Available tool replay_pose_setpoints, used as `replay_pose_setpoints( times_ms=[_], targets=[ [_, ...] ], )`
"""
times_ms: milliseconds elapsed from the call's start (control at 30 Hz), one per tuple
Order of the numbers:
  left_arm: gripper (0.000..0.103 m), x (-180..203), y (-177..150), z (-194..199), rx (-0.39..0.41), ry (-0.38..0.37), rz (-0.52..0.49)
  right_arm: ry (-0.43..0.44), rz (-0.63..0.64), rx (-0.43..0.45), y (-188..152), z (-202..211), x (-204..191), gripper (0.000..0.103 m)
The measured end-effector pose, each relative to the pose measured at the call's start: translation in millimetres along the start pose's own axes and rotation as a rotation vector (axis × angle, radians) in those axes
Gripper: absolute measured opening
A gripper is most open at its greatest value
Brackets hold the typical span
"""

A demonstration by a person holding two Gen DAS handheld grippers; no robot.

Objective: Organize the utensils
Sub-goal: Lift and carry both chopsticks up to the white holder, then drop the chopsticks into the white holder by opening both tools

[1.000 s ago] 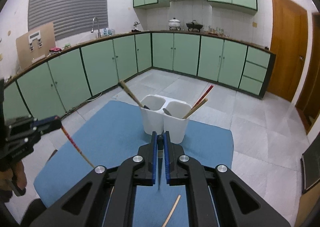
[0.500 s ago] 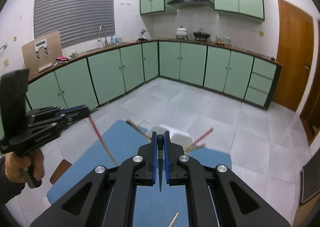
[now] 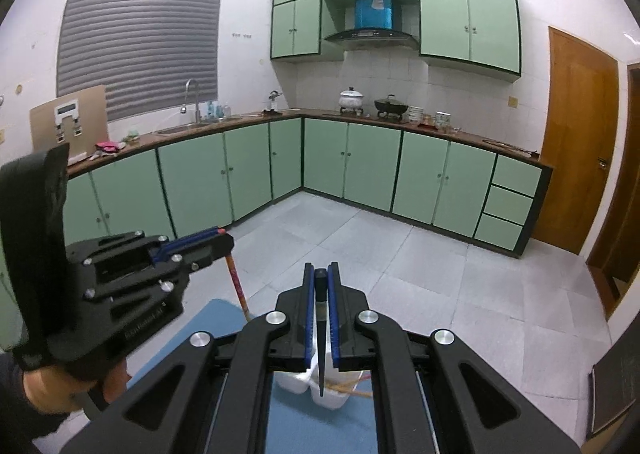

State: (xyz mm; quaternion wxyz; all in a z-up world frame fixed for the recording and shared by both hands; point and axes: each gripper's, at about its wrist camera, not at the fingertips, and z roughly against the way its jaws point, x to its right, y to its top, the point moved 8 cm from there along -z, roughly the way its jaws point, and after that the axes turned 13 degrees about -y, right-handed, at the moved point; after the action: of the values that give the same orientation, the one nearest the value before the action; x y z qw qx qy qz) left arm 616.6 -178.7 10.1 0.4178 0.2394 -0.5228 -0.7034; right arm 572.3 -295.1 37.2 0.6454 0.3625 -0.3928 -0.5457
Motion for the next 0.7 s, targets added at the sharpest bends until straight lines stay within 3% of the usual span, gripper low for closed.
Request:
replay_pose_setpoints(
  times_ms=[167, 400, 467, 533, 600, 700],
  targets=[
    [0.005, -11.1, -10.3, -37.2, -0.012, 0.011, -0.002, -0.029, 0.006, -0.032, -21.9, -48.7, 2.4, 0.006],
    [0.007, -45.6, -58.5, -74.7, -0.082, 0.04, 0.05, -0.026, -0.021, -0.131, -75.9, -101.6, 3.5, 0.007],
    [0.01, -51.7, -67.4, -78.2, -0.098, 0.046, 0.056, -0.017, -0.037, -0.157, -86.0, -107.5, 3.9, 0.011],
    [0.024, -54.9, -69.6, -74.7, -0.1, 0.053, 0.058, -0.018, -0.049, -0.147, -87.3, -102.1, 6.4, 0.019],
    [0.035, -55.3, -64.0, -64.9, -0.08, 0.056, 0.052, -0.008, -0.069, -0.119, -80.0, -89.2, 9.1, 0.021],
    [0.042, -47.0, -49.7, -36.1, -0.048, 0.051, 0.032, 0.006, -0.103, -0.052, -64.8, -52.8, 16.1, 0.024]
  ],
)
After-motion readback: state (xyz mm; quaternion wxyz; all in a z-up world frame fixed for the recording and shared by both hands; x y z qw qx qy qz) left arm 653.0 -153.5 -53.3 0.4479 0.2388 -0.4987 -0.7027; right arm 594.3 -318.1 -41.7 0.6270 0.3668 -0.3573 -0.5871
